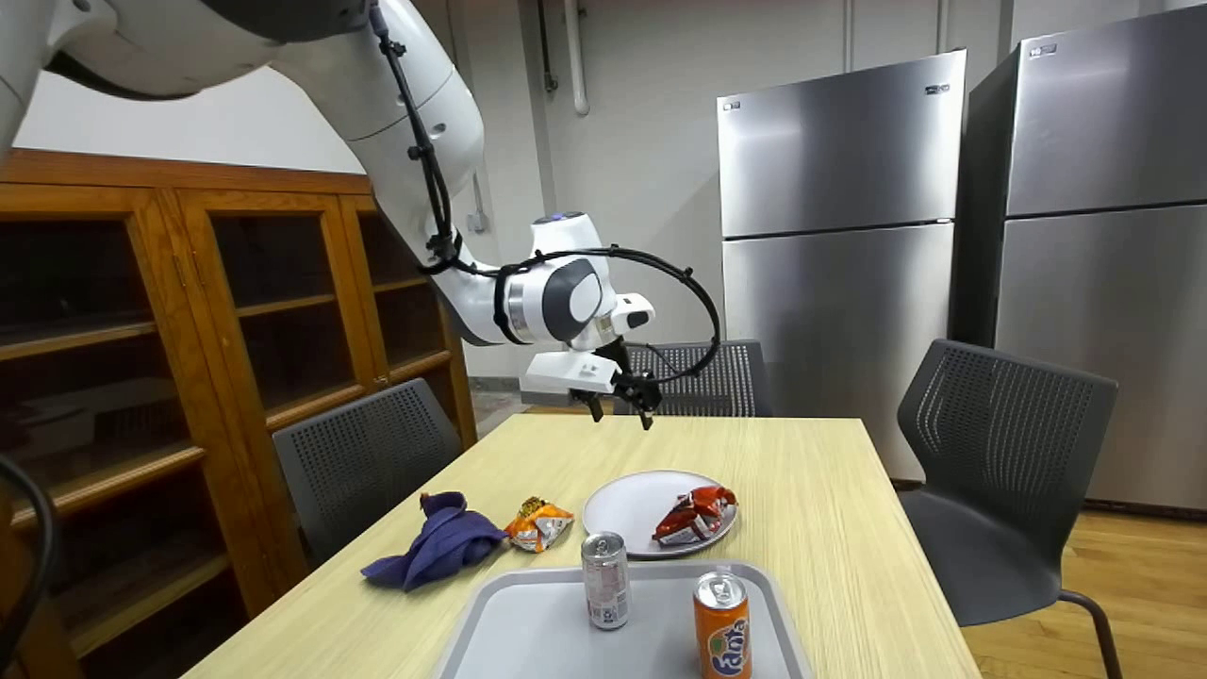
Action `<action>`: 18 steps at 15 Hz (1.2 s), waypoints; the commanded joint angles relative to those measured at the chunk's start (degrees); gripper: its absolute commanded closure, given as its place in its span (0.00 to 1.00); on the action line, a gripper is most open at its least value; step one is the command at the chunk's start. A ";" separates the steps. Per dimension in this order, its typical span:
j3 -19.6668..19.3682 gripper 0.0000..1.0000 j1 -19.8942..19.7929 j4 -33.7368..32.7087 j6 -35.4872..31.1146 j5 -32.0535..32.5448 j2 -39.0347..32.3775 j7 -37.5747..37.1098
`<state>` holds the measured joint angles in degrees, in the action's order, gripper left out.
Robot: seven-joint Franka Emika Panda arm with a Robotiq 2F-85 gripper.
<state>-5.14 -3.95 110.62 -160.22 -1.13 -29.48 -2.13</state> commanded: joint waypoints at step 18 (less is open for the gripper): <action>1.23 0.00 -8.57 -11.09 1.90 -5.65 -10.67 1.09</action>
<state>-4.30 -11.75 102.23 -160.10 -6.10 -38.64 -1.03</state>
